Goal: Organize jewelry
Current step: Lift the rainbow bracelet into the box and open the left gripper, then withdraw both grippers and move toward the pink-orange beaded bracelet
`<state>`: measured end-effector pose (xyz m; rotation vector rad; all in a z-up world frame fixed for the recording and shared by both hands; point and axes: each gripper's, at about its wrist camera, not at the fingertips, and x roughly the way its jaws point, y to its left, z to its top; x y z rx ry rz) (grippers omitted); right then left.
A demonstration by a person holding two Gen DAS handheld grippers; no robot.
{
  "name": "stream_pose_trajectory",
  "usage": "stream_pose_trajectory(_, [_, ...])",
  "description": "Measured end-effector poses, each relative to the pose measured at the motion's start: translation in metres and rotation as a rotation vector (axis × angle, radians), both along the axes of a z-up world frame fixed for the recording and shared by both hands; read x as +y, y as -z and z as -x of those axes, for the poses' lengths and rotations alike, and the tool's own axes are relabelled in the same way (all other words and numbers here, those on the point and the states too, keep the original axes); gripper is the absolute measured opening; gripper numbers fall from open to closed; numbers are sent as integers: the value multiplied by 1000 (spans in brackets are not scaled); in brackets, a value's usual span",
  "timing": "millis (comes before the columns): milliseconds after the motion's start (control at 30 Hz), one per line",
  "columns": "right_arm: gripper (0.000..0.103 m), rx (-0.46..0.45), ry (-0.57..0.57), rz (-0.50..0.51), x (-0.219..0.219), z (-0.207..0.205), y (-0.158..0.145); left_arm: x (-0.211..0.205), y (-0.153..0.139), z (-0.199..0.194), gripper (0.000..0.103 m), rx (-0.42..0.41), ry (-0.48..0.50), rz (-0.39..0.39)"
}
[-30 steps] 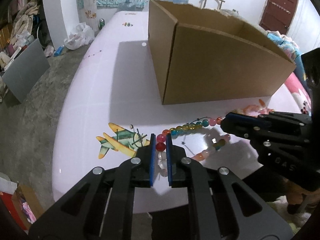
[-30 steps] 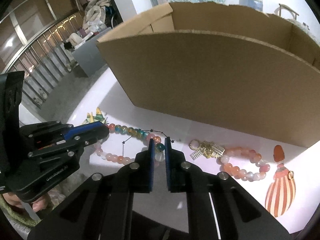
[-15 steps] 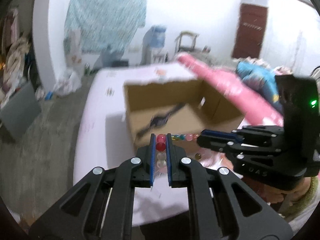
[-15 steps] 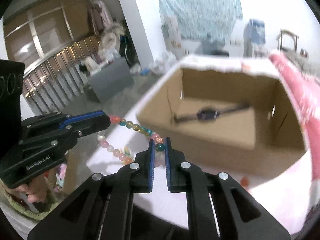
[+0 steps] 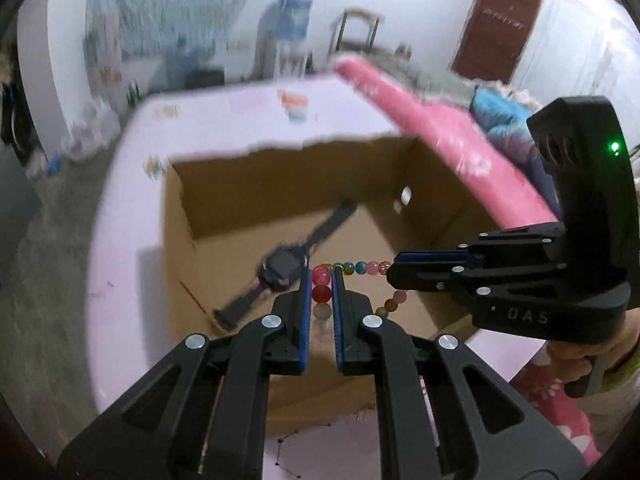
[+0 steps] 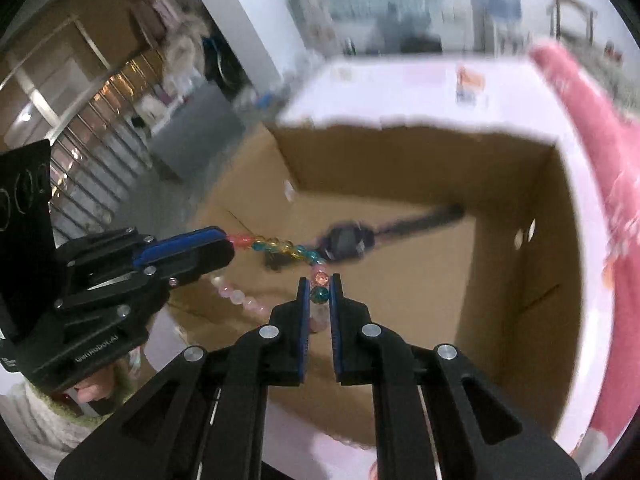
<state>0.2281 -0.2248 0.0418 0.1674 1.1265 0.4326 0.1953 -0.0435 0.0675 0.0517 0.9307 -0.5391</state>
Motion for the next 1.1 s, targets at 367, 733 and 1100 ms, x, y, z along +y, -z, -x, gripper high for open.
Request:
stream_pose_trajectory(367, [11,88,13,124,-7,-10,33,-11,31,-12,27,102,29,-52])
stream_pose_trajectory(733, [45,-170,115,97,-36,47,-31,34,-27,48,62,-106,-29,36])
stream_pose_trajectory(1100, [96,-263,219,191,-42,147,-42,74,26,131,89,-14,-94,-9])
